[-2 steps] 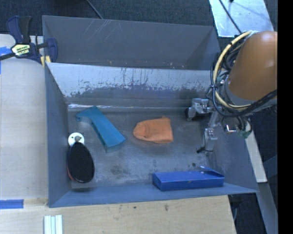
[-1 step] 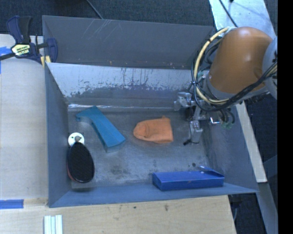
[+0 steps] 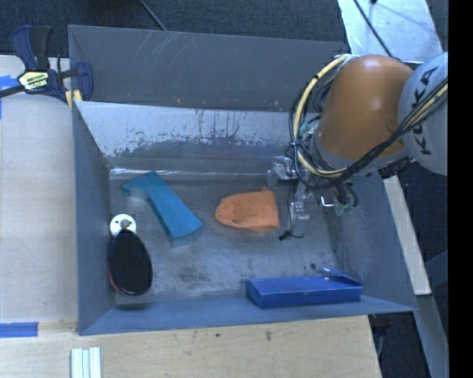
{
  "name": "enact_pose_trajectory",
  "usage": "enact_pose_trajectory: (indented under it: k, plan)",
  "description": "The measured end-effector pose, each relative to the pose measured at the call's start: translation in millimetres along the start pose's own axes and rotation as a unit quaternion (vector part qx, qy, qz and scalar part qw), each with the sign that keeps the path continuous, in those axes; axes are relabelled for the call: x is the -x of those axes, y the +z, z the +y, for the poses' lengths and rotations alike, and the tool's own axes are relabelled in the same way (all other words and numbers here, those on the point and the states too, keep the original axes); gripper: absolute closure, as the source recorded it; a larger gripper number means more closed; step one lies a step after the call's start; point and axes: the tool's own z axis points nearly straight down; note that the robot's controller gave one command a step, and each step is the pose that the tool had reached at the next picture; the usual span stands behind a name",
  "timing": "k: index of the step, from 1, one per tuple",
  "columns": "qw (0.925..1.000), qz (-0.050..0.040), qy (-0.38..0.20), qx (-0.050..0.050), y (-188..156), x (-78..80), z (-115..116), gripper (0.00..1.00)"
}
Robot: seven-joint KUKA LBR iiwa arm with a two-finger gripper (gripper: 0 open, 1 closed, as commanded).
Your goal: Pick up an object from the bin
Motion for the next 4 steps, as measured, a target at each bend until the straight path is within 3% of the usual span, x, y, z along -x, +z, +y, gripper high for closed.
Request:
enact_pose_trajectory:
  k: [1, 2, 4]
  plan:
    - [0.9997, -0.0018, 0.026, 0.000, 42, 21.9, 14, 0.00]
    - [0.9999, 0.0010, 0.017, 0.000, 87, 23.7, 24, 1.00]
    - [0.9999, 0.0010, 0.016, -0.001, 87, 23.7, 24, 1.00]
